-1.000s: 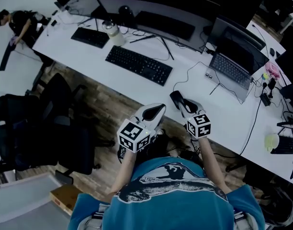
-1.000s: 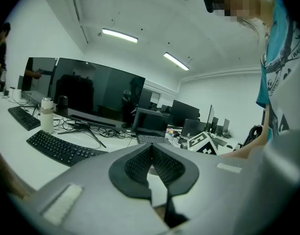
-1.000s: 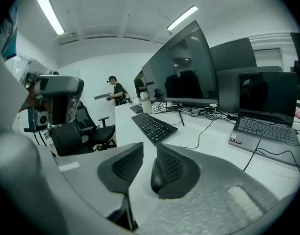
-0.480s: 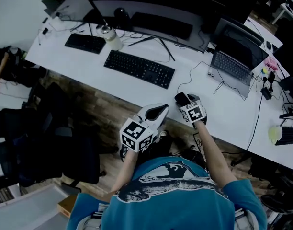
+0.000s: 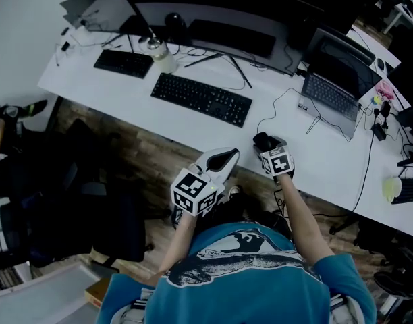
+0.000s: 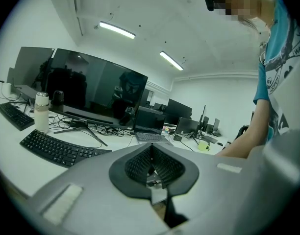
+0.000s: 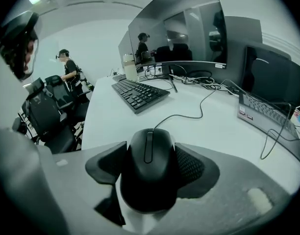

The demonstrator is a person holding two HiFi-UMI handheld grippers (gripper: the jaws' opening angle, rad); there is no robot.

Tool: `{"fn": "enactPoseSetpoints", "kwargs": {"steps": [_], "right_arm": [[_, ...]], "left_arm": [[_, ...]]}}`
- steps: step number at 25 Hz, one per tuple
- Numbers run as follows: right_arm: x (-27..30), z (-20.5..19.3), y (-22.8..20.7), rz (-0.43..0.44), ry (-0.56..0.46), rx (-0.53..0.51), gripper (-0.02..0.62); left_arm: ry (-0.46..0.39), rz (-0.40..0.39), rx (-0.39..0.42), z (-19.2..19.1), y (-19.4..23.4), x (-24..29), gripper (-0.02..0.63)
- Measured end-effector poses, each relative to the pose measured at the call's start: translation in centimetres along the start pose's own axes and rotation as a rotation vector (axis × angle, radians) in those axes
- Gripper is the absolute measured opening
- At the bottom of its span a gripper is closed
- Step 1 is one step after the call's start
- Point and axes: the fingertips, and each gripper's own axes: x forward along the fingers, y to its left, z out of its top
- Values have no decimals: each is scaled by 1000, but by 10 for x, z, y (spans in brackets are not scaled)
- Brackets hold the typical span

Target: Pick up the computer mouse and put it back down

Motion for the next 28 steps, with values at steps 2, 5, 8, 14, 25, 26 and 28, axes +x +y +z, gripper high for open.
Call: {"fn": "enactPoseSetpoints", "kwargs": {"steps": [2,5,8,14,25,26,28], "right_arm": [[-5,1,1,2,-19,8,302],[-21,11,3,7,-76,25,302],[-44,28,3,5,-143,28,302],[-113,71,1,-11,-304,54,302],[-218,89,11,-51,-485,111,302],[-224,88,12,-56,-490,116,302],[-232,83,15,-65,-495,123,302]], "left_arm": [[-2,-8,2,0,-1,0,14],[5,-24,7,-2,-4,2,14],[11,-45,14,-4,-9,8,14],[16,-109,29,0,-25,23,14],[42,-191,54,-5,-50,42,14],[42,-197,56,-5,-52,44,14],[44,-209,59,-5,-56,46,14]]}}
